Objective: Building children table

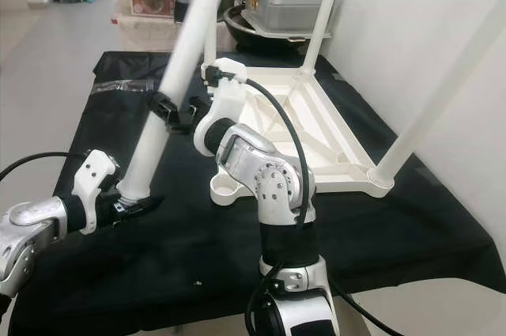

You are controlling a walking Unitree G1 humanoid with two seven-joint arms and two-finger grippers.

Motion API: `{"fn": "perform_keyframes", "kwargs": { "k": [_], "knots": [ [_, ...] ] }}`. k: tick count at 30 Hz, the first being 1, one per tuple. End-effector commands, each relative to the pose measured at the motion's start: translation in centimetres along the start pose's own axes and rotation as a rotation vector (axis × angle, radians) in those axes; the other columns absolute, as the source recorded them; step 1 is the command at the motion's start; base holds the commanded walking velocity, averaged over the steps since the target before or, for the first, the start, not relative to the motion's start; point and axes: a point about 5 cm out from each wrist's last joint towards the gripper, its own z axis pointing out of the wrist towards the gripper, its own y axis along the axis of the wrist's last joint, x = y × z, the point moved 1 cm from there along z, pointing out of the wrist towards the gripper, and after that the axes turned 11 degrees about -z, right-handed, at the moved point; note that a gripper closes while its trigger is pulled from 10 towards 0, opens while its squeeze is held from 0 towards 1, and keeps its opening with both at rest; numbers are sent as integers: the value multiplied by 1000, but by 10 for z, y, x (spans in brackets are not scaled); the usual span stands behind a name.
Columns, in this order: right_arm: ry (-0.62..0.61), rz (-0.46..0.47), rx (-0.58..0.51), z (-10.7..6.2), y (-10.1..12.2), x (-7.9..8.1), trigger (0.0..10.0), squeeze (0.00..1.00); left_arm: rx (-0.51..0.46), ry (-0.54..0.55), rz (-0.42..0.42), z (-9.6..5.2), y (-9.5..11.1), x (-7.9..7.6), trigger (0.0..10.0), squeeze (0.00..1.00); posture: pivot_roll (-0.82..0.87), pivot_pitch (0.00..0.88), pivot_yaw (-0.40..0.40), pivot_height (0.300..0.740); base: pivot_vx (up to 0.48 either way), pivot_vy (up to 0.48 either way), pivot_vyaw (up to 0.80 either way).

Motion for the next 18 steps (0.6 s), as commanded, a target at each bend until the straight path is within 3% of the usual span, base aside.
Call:
{"fn": "perform_keyframes", "kwargs": {
  "k": [1, 10, 18],
  "knots": [
    [77, 167, 5, 10, -17, 33, 10000, 0, -13, -28, 30, 7, 6, -4, 10000, 0, 54, 0, -90, 740, 0, 0, 0],
    [57, 188, 26, 13, -24, 37, 10000, 0, -29, -56, 38, 13, 10, -10, 10000, 0, 64, 0, -98, 740, 0, 0, 0],
    [6, 207, 34, 18, -33, 32, 10000, 0, -45, -141, 52, 30, 18, -26, 10000, 0, 62, 0, -96, 740, 0, 0, 0]
  ]
}}
